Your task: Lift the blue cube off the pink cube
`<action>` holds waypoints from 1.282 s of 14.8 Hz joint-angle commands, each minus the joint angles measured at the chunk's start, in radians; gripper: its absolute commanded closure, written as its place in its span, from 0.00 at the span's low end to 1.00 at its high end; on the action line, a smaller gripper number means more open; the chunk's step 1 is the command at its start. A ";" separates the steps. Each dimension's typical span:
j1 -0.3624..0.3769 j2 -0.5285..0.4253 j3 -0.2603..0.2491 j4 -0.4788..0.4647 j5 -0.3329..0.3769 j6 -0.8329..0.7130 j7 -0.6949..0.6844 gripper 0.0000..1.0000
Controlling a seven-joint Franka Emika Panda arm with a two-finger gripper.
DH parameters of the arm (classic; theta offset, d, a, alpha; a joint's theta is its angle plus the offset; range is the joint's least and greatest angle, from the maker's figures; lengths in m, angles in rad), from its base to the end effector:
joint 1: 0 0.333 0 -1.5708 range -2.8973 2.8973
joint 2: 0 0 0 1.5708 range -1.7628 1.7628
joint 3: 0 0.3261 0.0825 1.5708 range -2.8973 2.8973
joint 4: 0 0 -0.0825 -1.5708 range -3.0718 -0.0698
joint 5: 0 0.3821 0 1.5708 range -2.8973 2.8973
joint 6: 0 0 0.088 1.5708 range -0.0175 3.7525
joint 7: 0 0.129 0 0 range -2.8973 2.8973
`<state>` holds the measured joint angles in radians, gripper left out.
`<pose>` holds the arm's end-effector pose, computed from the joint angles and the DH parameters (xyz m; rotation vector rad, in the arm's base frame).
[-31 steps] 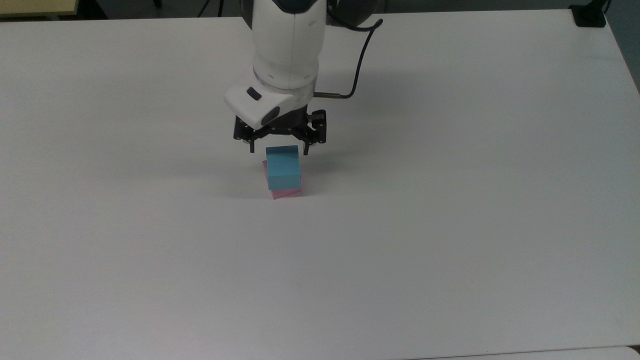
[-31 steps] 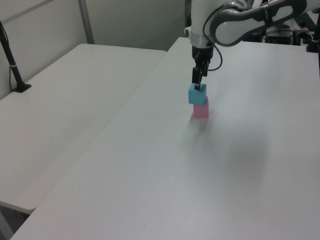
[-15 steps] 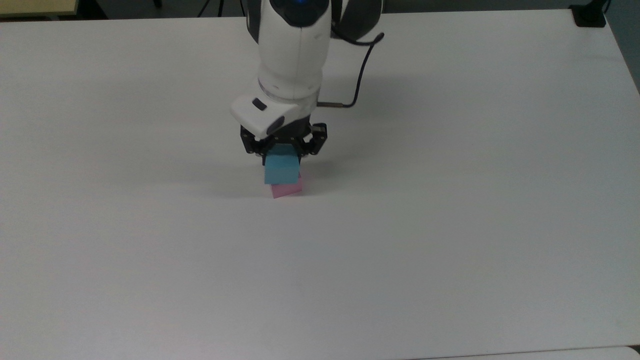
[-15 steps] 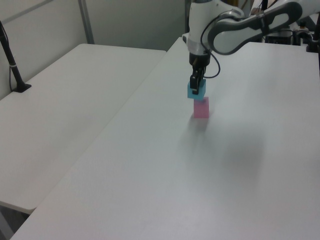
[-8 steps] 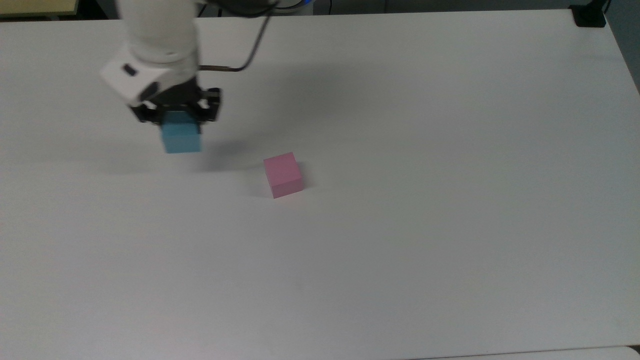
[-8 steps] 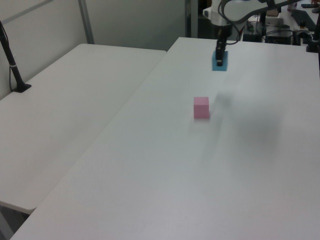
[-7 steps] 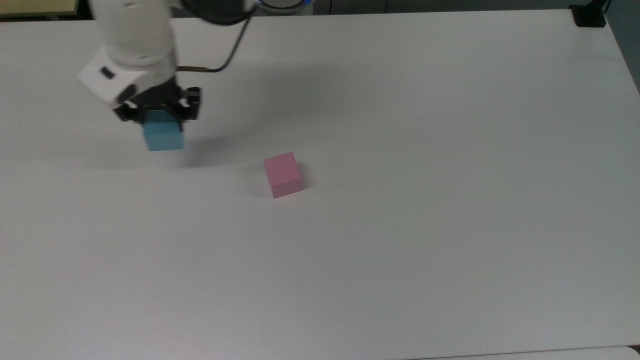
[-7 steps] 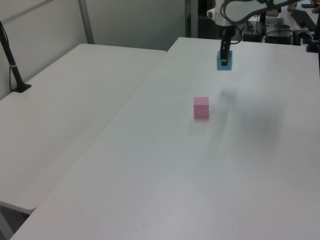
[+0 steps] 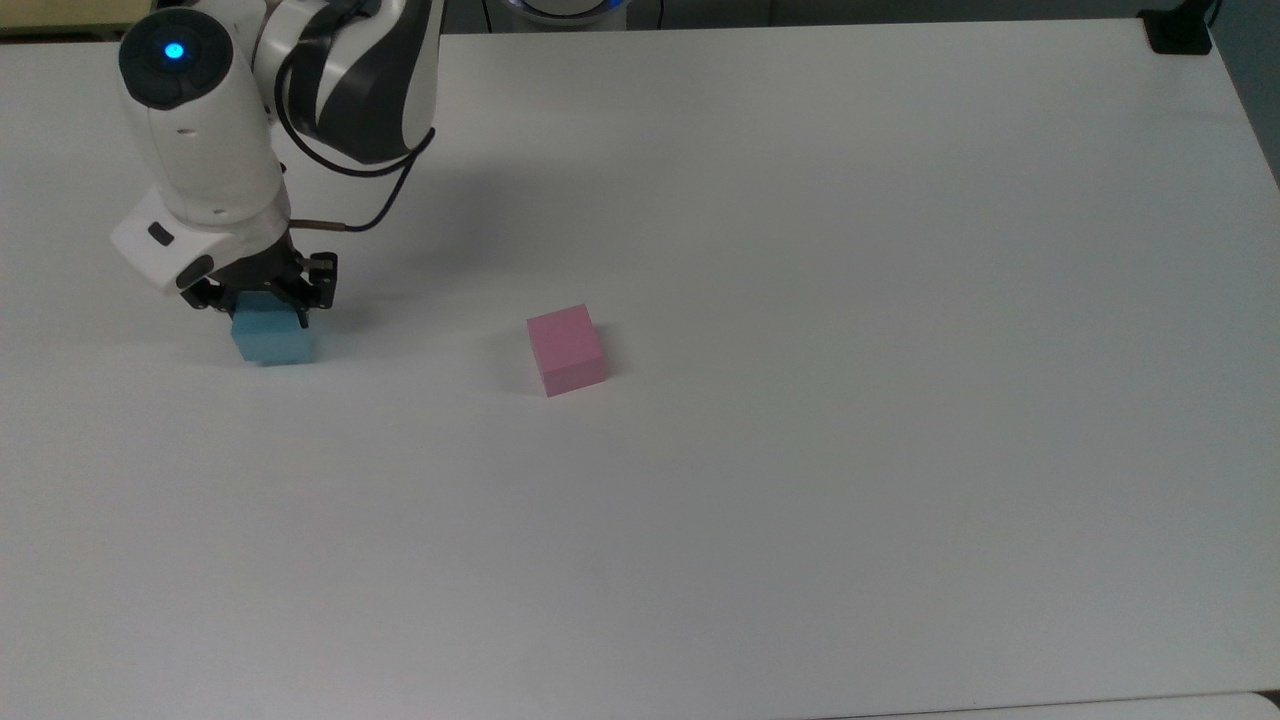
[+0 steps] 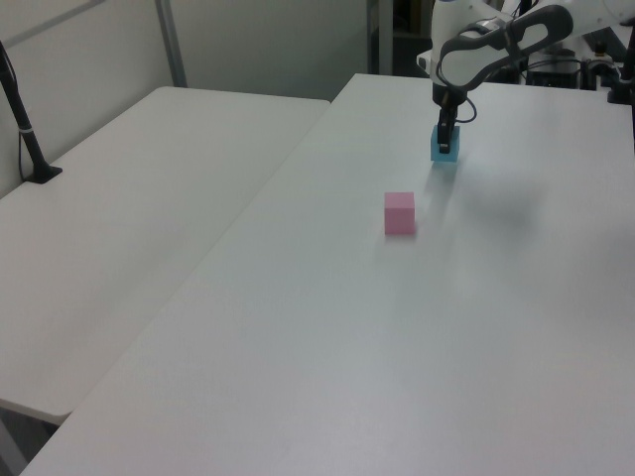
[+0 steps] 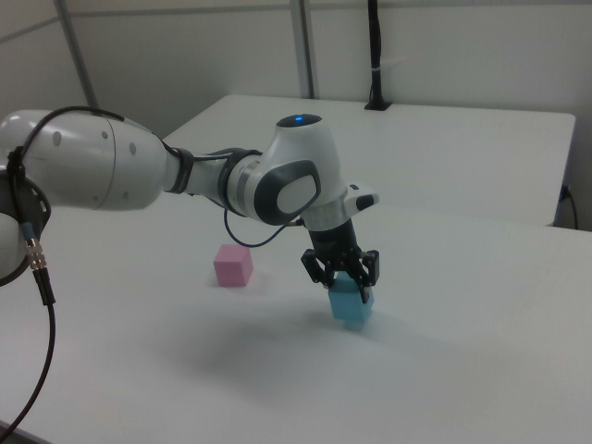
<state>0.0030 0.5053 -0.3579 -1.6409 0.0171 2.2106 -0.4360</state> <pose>0.6585 -0.2120 0.3353 2.9569 0.1791 0.0426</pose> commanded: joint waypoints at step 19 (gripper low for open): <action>0.100 -0.338 0.022 0.013 0.009 -0.325 0.267 0.00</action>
<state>0.0462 0.3003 -0.3526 -1.5934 0.0247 2.0430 -0.2389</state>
